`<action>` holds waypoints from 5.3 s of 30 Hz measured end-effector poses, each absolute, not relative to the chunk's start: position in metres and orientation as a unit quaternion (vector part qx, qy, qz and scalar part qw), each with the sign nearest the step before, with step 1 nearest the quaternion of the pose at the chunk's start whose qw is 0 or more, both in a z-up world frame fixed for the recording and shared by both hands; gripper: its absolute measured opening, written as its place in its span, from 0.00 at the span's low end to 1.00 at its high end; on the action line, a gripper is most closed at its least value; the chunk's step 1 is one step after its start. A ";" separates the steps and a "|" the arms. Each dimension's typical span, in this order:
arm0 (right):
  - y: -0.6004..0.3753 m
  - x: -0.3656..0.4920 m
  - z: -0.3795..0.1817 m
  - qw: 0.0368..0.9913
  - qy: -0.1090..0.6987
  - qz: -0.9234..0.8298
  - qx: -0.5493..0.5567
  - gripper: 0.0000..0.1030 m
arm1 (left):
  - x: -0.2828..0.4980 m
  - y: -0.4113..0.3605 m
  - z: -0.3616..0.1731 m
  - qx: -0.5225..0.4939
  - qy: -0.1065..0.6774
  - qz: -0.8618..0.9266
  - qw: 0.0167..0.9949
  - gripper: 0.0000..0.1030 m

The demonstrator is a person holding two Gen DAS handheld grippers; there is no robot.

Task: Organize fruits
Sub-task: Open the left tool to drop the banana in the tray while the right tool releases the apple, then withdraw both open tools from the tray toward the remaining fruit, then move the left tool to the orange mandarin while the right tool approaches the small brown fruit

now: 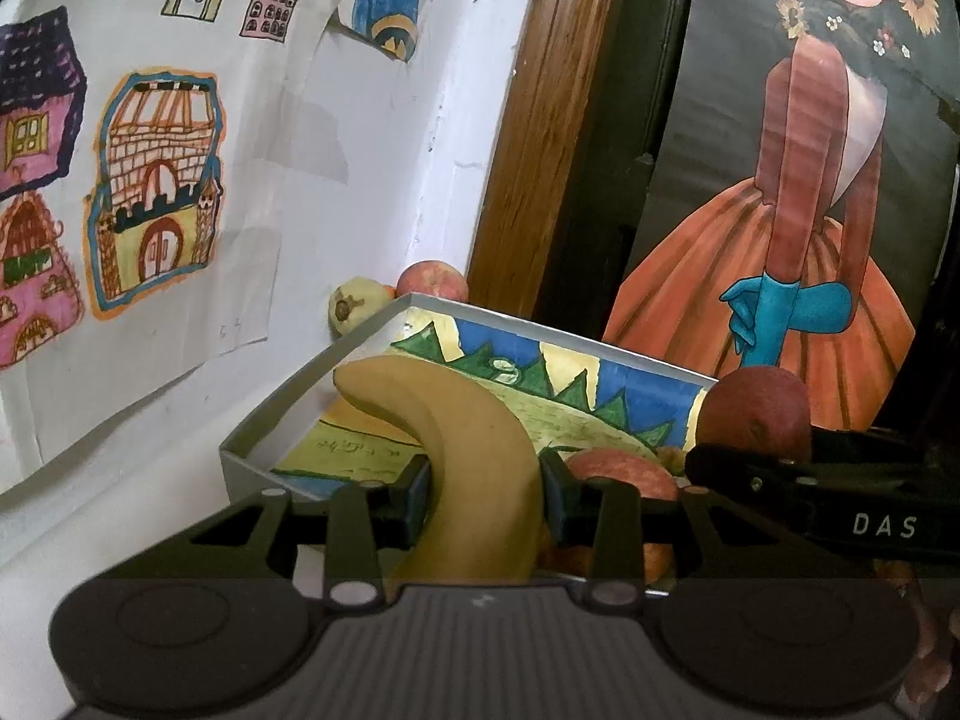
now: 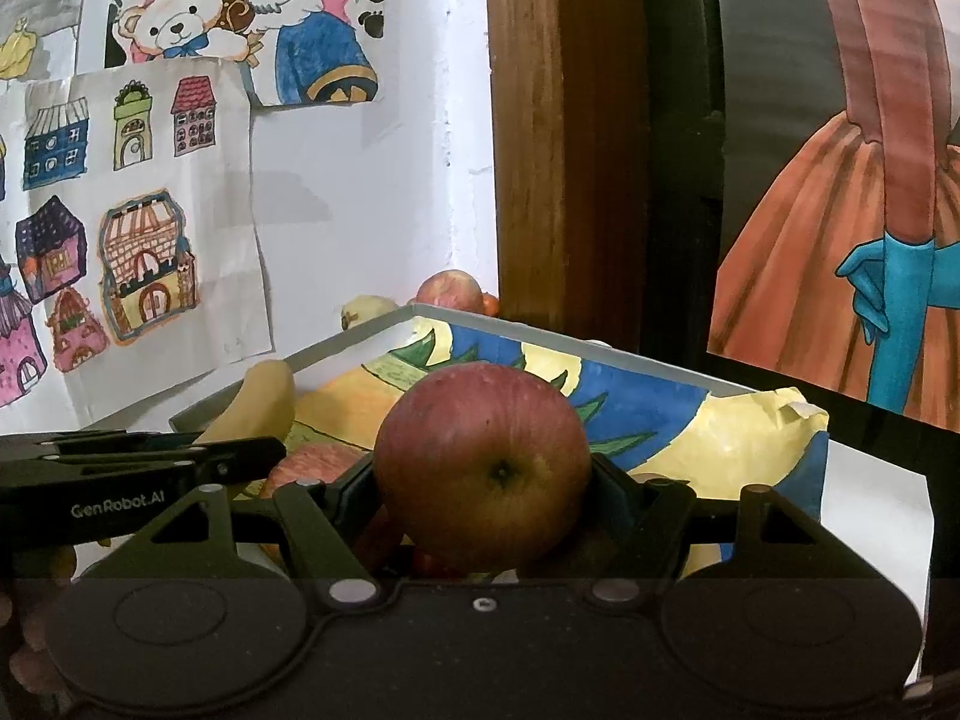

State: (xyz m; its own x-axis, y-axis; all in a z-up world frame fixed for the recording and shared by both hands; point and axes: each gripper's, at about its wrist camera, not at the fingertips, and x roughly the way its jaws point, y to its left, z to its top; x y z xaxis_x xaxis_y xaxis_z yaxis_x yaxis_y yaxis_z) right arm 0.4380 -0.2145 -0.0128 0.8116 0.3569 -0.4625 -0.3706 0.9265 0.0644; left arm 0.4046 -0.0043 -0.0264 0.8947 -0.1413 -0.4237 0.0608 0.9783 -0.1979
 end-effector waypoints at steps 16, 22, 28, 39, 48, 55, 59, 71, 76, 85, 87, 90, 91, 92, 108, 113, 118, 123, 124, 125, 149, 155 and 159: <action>-0.228 0.415 0.000 0.963 0.199 0.180 -0.001 0.83 | 0.387 -0.002 -0.014 -0.086 0.198 -0.035 0.976 0.81; -0.238 0.385 0.015 0.970 0.173 0.170 0.001 0.94 | 0.357 0.006 0.009 -0.096 0.175 -0.018 0.980 0.98; -0.246 0.341 0.035 0.974 0.153 0.166 0.009 0.99 | 0.307 0.018 0.037 -0.099 0.155 -0.005 0.983 0.99; -0.242 0.212 0.072 0.977 0.130 0.169 -0.003 0.99 | 0.158 0.023 0.100 -0.071 0.112 0.029 0.991 1.00; -0.242 0.100 0.069 0.974 0.116 0.194 -0.008 0.99 | 0.045 -0.013 0.114 -0.039 0.106 0.047 0.993 1.00; -0.252 0.033 0.065 0.978 0.099 0.181 -0.004 0.99 | -0.023 -0.026 0.123 -0.071 0.071 0.099 0.990 1.00; -0.256 0.012 0.072 0.978 0.089 0.189 -0.003 0.99 | -0.044 -0.034 0.145 -0.034 0.067 0.114 0.991 1.00; -0.262 0.015 0.165 0.976 0.059 0.210 -0.003 0.99 | -0.031 -0.048 0.275 -0.030 0.025 0.107 0.994 1.00; -0.264 0.044 0.221 0.978 0.050 0.204 -0.008 0.99 | -0.003 -0.050 0.309 -0.030 0.000 0.087 0.996 1.00; -0.239 0.137 0.209 0.982 0.054 0.177 -0.040 0.99 | 0.120 -0.035 0.290 -0.002 0.020 0.071 0.997 1.00; -0.235 0.151 0.184 0.984 0.046 0.164 -0.043 0.99 | 0.149 -0.031 0.268 0.003 0.037 0.063 0.997 1.00; -0.229 0.163 0.141 0.987 0.027 0.144 -0.061 0.99 | 0.193 -0.024 0.228 -0.007 0.069 0.036 0.997 1.00; -0.228 0.167 0.127 0.988 0.030 0.140 -0.063 0.99 | 0.206 -0.023 0.214 -0.007 0.080 0.025 0.996 1.00; -0.228 0.172 0.113 0.988 0.038 0.135 -0.057 0.99 | 0.219 -0.021 0.200 -0.006 0.092 0.016 0.996 1.00; -0.224 0.225 -0.012 0.968 0.241 0.065 0.000 0.99 | 0.296 -0.026 0.024 0.050 0.237 -0.069 0.968 1.00; -0.224 0.238 -0.026 0.963 0.262 0.065 -0.003 0.99 | 0.313 -0.026 0.004 0.065 0.266 -0.074 0.959 1.00; -0.223 0.250 -0.034 0.959 0.275 0.068 -0.009 0.99 | 0.328 -0.027 -0.011 0.076 0.289 -0.073 0.951 1.00; -0.221 0.259 -0.036 0.957 0.280 0.073 -0.024 0.99 | 0.342 -0.029 -0.020 0.085 0.301 -0.086 0.946 1.00; -0.220 0.261 -0.037 0.956 0.281 0.077 -0.027 0.99 | 0.344 -0.030 -0.022 0.087 0.303 -0.088 0.945 1.00; -0.219 0.264 -0.037 0.955 0.283 0.080 -0.031 0.99 | 0.347 -0.031 -0.023 0.088 0.304 -0.089 0.944 1.00; -0.215 0.295 -0.037 0.929 0.326 0.171 -0.022 0.78 | 0.371 -0.037 -0.032 0.049 0.319 -0.151 0.934 0.84; -0.213 0.300 -0.040 0.924 0.338 0.180 -0.014 0.66 | 0.368 -0.040 -0.033 0.055 0.319 -0.166 0.932 0.73; -0.211 0.302 -0.042 0.920 0.345 0.185 -0.015 0.59 | 0.370 -0.039 -0.036 0.052 0.327 -0.167 0.929 0.60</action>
State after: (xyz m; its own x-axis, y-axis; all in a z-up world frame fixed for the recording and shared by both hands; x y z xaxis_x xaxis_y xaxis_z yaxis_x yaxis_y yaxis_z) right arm 0.3021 -0.2112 -0.0418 0.6932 0.3293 -0.6411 -0.3500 0.9314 0.0999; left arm 0.3701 -0.0395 -0.0356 0.7311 -0.2760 -0.6239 0.3433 0.9391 -0.0131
